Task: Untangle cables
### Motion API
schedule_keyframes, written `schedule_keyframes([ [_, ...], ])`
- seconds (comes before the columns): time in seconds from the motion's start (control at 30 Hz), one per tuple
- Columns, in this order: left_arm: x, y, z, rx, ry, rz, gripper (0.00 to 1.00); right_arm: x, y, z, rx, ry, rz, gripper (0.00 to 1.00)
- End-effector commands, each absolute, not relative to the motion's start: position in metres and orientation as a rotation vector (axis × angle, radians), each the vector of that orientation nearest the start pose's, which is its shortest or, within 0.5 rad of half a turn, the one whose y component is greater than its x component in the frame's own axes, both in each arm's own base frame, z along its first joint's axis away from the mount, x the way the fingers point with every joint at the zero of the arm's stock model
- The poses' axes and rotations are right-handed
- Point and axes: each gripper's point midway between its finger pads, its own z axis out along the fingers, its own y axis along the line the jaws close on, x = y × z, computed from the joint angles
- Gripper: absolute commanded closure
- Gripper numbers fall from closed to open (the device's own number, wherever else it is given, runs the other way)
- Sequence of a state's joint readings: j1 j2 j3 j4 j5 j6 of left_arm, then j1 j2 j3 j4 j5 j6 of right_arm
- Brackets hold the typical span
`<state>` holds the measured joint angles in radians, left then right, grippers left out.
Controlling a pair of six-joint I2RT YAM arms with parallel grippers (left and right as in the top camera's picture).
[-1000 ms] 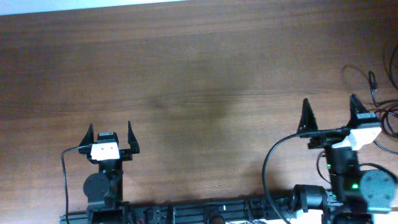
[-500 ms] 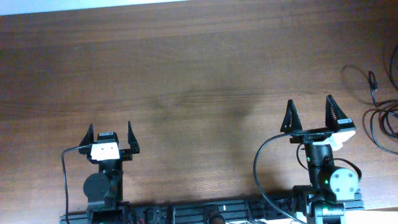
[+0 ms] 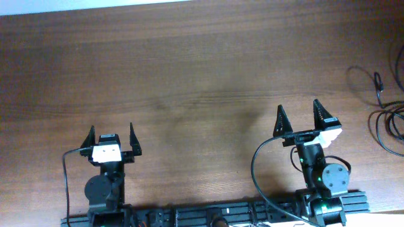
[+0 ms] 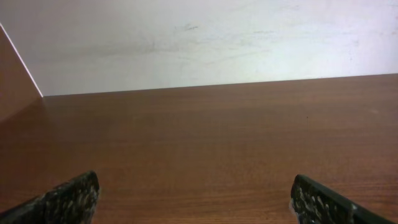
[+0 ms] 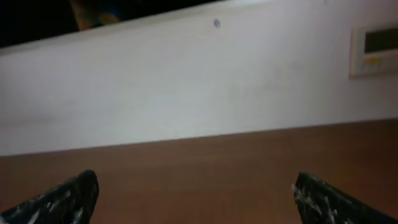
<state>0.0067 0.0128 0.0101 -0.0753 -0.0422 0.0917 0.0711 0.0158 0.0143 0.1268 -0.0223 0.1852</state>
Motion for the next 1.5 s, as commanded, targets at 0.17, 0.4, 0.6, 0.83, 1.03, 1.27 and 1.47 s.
schedule_keyframes([
  [0.17,0.246,0.009,0.156,0.028,1.651,0.107,0.01,0.246,0.010,0.188,0.123,1.514,0.186,0.01],
  [0.4,0.246,0.009,0.156,0.028,1.651,0.107,0.01,0.246,0.015,0.160,0.099,1.631,0.198,0.01],
  [0.6,0.246,0.009,0.156,0.028,1.651,0.107,0.01,0.243,0.034,0.158,-0.131,1.636,0.150,0.01],
  [0.83,0.246,0.009,0.156,0.028,1.651,0.107,0.01,0.244,0.033,0.158,-0.130,1.637,0.139,0.01],
  [1.03,0.246,0.009,0.156,0.028,1.651,0.107,0.01,0.244,0.029,0.157,-0.110,1.643,0.119,0.01],
  [1.27,0.246,0.009,0.156,0.028,1.651,0.107,0.01,0.244,0.029,0.156,-0.107,1.644,0.122,0.01],
  [1.47,0.246,0.009,0.156,0.027,1.651,0.107,0.01,0.245,0.024,0.156,-0.071,1.647,0.118,0.01],
])
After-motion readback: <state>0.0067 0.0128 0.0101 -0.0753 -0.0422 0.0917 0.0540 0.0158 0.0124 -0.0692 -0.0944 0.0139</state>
